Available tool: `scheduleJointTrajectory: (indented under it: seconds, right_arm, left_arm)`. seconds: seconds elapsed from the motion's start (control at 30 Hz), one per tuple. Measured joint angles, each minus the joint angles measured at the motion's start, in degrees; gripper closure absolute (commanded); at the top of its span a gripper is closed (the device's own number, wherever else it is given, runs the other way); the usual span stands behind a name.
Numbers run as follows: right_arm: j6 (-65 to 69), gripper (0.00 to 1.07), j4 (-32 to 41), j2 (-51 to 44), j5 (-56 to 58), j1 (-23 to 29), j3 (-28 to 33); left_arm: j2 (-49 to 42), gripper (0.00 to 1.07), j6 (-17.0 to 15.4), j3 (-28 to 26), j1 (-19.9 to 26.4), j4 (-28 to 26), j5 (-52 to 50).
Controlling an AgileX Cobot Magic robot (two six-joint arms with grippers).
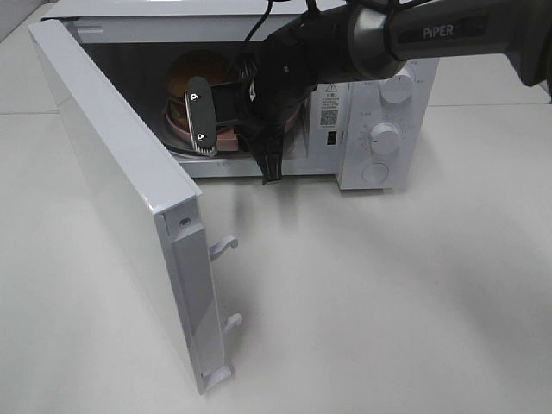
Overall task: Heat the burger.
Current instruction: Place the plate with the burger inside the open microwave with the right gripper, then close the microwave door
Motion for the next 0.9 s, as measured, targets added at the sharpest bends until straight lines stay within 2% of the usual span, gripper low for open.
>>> scheduleJointTrajectory:
  seconds: [0.03,0.13,0.33,0.6,0.63,0.67,0.73,0.77,0.83,0.9]
  right_arm:
    - [0.4,0.63,0.0,0.0,-0.1,0.0,-0.1]
    - [0.8,0.61,0.0,0.0,-0.1,0.1,-0.1]
    - [1.4,0.61,0.0,-0.1,-0.1,0.4,-0.1]
    - [1.9,0.56,1.8,-4.1,-2.5,0.8,5.4]
    - [2.1,0.52,1.8,-5.1,-3.2,0.8,7.3]
    - [2.1,0.52,1.8,-5.1,-3.2,0.8,7.3]
    - [2.1,0.43,2.4,-8.1,-5.3,0.8,11.6]
    - [2.1,0.43,2.4,-8.1,-5.3,0.8,11.6]
    - [2.1,0.3,3.0,-10.4,-7.3,0.8,15.1]
    - [2.1,0.27,3.0,-11.1,-8.0,0.8,16.2]
  left_arm:
    - [0.0,0.06,0.0,0.0,0.0,0.0,0.0]
    - [0.0,0.06,0.0,0.0,0.0,0.0,0.0]
    - [0.0,0.06,0.0,0.0,0.0,0.0,0.0]
    - [0.0,0.06,0.0,0.0,0.0,0.0,0.0]
    - [0.0,0.06,0.0,0.0,0.0,0.0,0.0]
    - [0.0,0.06,0.0,0.0,0.0,0.0,0.0]
    - [0.0,0.06,0.0,0.0,0.0,0.0,0.0]
    - [0.0,0.06,0.0,0.0,0.0,0.0,0.0]
    - [0.0,0.06,0.0,0.0,0.0,0.0,0.0]
    - [0.0,0.06,0.0,0.0,0.0,0.0,0.0]
